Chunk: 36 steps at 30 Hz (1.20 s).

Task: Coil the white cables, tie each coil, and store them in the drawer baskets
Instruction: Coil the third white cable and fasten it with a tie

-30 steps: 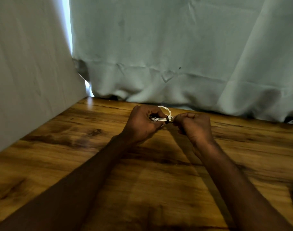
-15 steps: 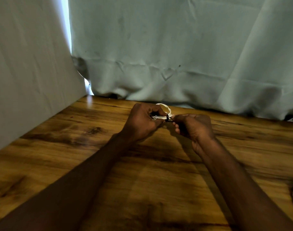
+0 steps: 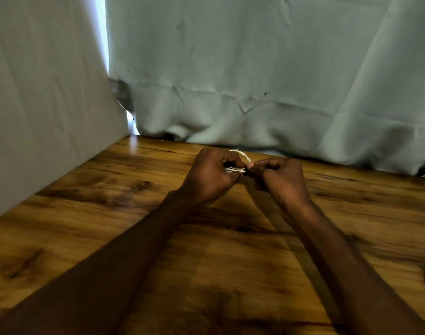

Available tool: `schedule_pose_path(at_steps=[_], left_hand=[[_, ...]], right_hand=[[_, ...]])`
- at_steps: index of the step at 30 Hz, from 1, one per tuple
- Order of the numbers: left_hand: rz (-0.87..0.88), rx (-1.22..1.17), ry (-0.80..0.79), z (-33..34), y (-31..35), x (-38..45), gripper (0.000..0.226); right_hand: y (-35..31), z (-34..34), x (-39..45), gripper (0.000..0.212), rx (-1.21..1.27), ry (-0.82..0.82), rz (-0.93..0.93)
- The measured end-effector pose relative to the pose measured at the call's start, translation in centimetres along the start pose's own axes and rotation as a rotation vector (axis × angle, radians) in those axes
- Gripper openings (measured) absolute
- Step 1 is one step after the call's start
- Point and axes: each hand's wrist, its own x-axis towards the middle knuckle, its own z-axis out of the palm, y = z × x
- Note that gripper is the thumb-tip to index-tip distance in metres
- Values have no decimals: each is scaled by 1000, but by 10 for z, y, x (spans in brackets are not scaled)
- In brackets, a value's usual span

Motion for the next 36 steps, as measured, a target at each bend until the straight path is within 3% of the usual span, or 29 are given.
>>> schedule_pose_path(at_steps=[3, 7, 14, 17, 21, 26, 30, 36], left_hand=[[-48, -48, 53, 2, -3, 1, 15], [-45, -34, 47, 6, -1, 1, 18], [-38, -29, 45, 6, 0, 1, 19], [-59, -41, 47, 8, 1, 1, 17], [-106, -120, 69, 11, 1, 0, 15], [-158, -188, 104, 12, 0, 1, 14], [-170, -232, 22, 9, 5, 3, 17], [-83, -196, -115, 8, 8, 4, 16]], right_hand=[[-1, 1, 0, 4, 32, -9, 22], [2, 2, 1, 12, 120, 89, 84], [-3, 5, -4, 18, 190, 82, 132], [-6, 1, -3, 14, 389, 89, 328], [-7, -4, -4, 11, 751, -28, 567], [-15, 1, -7, 16, 841, 9, 451], [-16, -2, -7, 14, 533, 108, 189], [-14, -7, -2, 19, 406, 197, 161]])
